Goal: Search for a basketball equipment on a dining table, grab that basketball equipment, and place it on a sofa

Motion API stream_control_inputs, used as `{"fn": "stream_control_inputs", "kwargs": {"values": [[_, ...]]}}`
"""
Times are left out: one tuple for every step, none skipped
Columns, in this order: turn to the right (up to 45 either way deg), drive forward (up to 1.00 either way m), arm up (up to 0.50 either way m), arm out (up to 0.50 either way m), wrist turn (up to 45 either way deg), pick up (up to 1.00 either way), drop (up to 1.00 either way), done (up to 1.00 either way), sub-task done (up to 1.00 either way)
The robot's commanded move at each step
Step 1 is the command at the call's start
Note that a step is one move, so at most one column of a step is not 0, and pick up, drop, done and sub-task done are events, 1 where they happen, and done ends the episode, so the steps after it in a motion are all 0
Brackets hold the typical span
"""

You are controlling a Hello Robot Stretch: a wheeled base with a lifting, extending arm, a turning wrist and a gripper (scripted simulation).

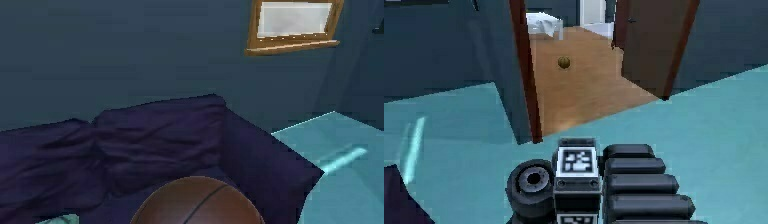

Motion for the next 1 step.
{"fn": "stream_control_inputs", "kwargs": {"values": [[24.0, 0.0, 0.0, 0.0, 0.0, 0.0, 0.0, 0.0, 0.0]]}}
